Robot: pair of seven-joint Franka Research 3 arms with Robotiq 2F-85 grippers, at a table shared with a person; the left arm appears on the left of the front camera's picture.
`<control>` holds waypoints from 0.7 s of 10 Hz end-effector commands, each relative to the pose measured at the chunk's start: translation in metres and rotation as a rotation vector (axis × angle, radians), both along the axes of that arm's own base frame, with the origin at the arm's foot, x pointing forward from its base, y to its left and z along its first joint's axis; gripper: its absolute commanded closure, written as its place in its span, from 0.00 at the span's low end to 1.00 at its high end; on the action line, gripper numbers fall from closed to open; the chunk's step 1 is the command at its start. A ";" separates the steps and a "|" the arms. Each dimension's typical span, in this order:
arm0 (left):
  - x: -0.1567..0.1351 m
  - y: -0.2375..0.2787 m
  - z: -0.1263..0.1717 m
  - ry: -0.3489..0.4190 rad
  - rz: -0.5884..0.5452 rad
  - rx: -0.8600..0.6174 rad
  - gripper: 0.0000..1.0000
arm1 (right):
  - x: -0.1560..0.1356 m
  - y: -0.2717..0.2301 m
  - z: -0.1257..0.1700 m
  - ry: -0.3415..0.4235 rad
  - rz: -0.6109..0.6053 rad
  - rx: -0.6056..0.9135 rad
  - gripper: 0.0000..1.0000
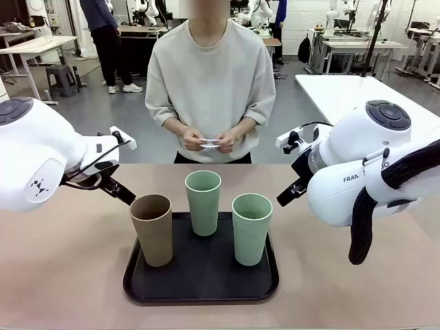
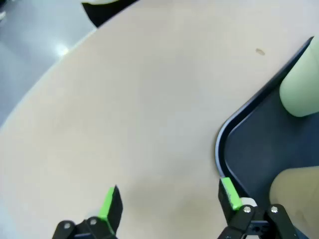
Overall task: Place coasters on the table and set cups on them.
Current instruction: Pick up one Reusable plastic cup and place it on a coaster set by the human.
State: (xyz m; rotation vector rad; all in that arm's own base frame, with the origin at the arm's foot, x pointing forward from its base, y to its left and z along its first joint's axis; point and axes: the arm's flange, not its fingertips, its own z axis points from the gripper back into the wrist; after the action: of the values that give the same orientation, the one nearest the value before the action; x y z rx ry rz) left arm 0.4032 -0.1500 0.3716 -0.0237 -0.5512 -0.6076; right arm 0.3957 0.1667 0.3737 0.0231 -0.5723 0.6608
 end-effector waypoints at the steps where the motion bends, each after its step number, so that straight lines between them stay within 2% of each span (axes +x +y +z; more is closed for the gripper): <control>1: 0.000 0.000 0.000 0.000 0.000 0.000 0.00 | 0.000 0.000 0.000 0.000 0.000 0.000 0.00; 7: 0.000 0.000 0.000 0.000 0.000 0.000 0.00 | 0.000 0.000 0.000 0.000 0.000 0.000 0.00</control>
State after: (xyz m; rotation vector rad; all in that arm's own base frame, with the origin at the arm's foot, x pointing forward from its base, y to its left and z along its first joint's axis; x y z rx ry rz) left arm 0.4031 -0.1501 0.3716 -0.0237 -0.5513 -0.6077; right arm 0.3957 0.1667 0.3737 0.0230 -0.5723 0.6606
